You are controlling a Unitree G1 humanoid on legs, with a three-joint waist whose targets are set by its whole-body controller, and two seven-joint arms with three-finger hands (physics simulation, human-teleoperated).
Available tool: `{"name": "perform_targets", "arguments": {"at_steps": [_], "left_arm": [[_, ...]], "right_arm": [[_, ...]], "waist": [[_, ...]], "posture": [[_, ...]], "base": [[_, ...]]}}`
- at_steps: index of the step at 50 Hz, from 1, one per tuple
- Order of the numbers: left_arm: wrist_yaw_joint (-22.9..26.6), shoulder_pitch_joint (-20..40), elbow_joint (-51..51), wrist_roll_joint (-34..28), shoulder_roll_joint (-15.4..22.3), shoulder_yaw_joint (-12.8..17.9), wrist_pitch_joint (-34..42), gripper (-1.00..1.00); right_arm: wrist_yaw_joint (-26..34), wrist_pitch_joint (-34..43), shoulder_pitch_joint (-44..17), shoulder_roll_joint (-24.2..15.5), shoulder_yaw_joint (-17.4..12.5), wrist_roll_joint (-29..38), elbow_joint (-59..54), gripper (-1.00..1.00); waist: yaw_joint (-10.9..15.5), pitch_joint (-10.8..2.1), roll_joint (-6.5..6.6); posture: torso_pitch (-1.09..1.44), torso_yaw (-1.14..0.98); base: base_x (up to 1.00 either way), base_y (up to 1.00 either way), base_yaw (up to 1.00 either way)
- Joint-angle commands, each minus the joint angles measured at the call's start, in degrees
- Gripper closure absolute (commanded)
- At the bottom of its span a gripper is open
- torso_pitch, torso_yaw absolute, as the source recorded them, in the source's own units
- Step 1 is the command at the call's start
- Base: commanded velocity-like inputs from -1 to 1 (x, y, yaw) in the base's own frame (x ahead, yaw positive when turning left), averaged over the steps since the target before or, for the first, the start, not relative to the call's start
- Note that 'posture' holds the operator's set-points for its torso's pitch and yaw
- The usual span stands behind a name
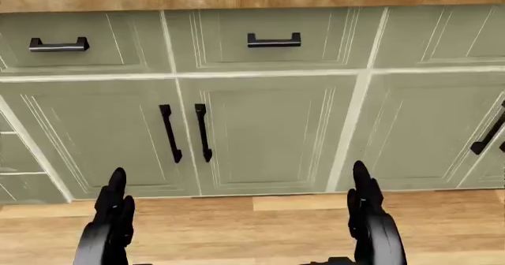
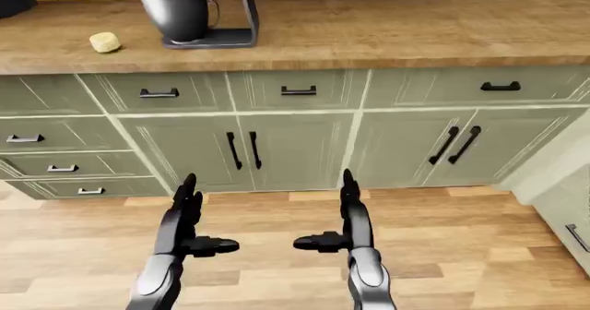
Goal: Place the cheese in the stand mixer bowl.
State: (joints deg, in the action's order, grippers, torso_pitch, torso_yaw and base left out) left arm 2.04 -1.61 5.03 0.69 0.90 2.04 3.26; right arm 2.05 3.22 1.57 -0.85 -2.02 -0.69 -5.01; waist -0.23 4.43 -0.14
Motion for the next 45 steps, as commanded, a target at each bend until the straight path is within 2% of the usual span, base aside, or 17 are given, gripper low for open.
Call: {"name": "perform_targets", "arguments": {"at_steps": [1,3,5,7,8,21,23,29,35,45], "left_arm": [[-0.3,2.1,-6.6,0.2,0.1,0.0,-1.9,-1.0],[-0.6,2.1,-7.0,-0.2,0.1,-0.2,-1.7,-1.0],[0.0,1.8,-8.9,0.0,0.2,-0.3,-0.5,-1.0],[0.2,2.0,-8.8,0.2,0.1,-0.4,-0.5,-1.0],[0.2,1.9,-9.3,0.1,0.0,-0.5,-0.1,-1.0],[-0.3,2.4,-14.1,-0.9,0.0,-0.8,2.6,-1.0],[-0.4,2.5,-16.9,-1.1,-0.1,-1.0,4.6,-1.0],[-0.9,4.1,-28.4,-1.6,-0.3,-2.0,13.5,-1.0],[-1.0,3.3,-36.0,-2.7,-0.9,-4.1,17.7,-1.0],[-1.0,1.4,-44.8,-3.0,-1.1,-5.4,21.9,-1.0]], "right_arm": [[-0.5,-1.3,-1.6,-0.6,-0.2,0.5,7.6,-1.0],[-0.4,-1.2,-1.3,-0.5,-0.2,0.8,8.0,-1.0],[-0.3,-0.4,-0.9,-0.4,0.0,1.2,9.3,-1.0],[-0.1,1.4,-0.9,-0.4,0.7,2.1,10.7,-1.0],[-0.1,2.4,-1.1,-0.4,0.9,2.6,11.3,-1.0],[-0.1,6.3,-1.2,-0.9,0.2,5.2,19.5,-1.0],[-0.4,6.8,-1.6,-1.5,-0.2,7.4,19.4,-1.0],[0.7,10.1,-2.7,-1.8,-1.5,8.4,24.4,-1.0],[1.4,13.5,-4.2,-1.8,-1.4,10.1,29.6,-1.0],[1.5,17.4,-5.7,-1.3,0.2,14.3,40.8,-1.0]], "waist": [[-0.1,-0.05,-0.45],[0.4,-3.61,-0.08],[0.3,-1.02,-0.48],[0.4,-3.92,-0.51],[0.4,-4.19,-0.53],[0.5,-5.1,-0.31],[0.6,-5.2,-0.32],[0.5,-5.29,-0.42],[0.5,-5.08,-0.4],[0.6,-4.52,-0.39]], "posture": [[0.0,0.0],[0.0,0.0],[0.0,0.0],[0.0,0.0],[0.0,0.0],[0.0,0.0],[0.0,0.0],[0.0,0.0],[0.0,0.0],[0.0,0.0]], "base": [[0.0,0.0,0.0],[0.0,0.0,0.0],[0.0,0.0,0.0],[0.0,0.0,0.0],[0.0,0.0,0.0],[0.0,0.0,0.0],[0.0,0.0,0.0],[0.0,0.0,0.0],[0.0,0.0,0.0],[0.0,0.0,0.0]]}}
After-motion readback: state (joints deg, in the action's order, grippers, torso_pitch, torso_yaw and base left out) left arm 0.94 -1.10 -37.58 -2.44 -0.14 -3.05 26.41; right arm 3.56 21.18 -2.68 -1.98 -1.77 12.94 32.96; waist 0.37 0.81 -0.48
